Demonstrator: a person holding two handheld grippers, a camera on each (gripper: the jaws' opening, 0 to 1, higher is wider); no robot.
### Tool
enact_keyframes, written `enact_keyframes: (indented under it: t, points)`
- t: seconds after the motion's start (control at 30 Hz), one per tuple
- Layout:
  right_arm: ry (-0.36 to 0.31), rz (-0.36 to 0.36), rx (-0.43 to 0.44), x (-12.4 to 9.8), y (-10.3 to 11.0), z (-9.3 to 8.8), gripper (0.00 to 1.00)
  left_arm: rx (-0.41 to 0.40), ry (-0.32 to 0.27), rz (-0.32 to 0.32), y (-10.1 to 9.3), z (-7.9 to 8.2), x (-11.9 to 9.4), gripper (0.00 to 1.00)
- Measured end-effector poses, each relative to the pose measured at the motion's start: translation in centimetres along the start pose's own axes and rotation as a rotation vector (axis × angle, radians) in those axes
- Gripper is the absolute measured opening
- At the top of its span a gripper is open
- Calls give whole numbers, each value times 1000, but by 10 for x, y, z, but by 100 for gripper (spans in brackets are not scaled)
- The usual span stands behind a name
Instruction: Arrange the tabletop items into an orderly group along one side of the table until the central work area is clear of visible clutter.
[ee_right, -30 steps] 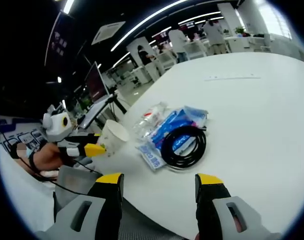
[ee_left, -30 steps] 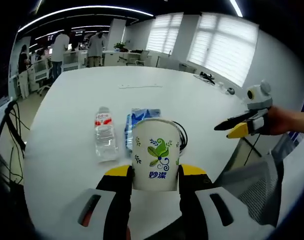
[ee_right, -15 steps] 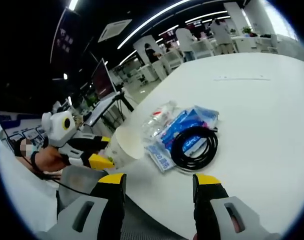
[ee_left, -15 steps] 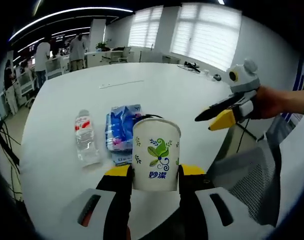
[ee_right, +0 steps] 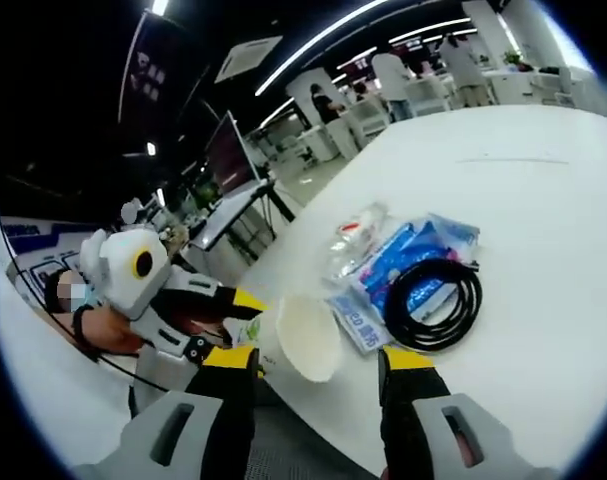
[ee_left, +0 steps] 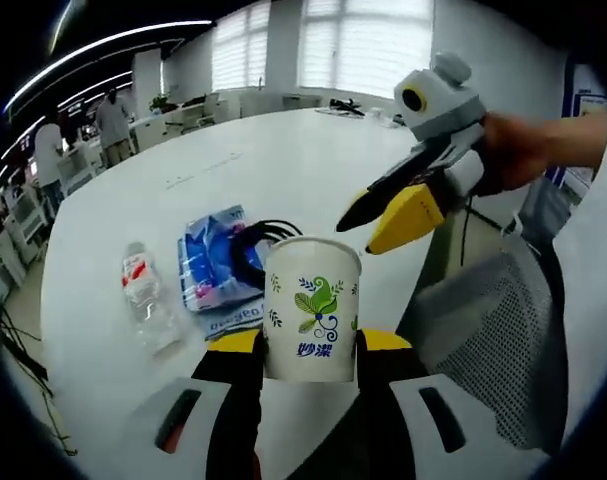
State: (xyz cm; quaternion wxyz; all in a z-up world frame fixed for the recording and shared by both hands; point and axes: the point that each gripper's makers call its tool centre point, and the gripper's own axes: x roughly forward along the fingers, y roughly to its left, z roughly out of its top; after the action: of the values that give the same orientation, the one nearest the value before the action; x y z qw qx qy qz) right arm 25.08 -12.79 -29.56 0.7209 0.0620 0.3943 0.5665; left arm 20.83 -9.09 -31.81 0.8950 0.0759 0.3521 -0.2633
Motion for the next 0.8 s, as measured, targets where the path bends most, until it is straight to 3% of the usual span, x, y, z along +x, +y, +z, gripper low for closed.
enact_keyframes:
  t: [0.27, 0.37, 0.63, 0.8]
  points:
    - [22, 91, 46, 12, 16, -8, 42, 87, 24, -32, -9, 1, 5, 36]
    - [18, 109, 62, 14, 21, -8, 39, 183, 57, -34, -12, 0, 7, 36]
    - [38, 170, 112, 20, 33, -15, 32, 248, 58, -68, -25, 6, 13, 36]
    - [34, 182, 126, 20, 37, -16, 22, 265, 55, -87, -32, 9, 14, 36]
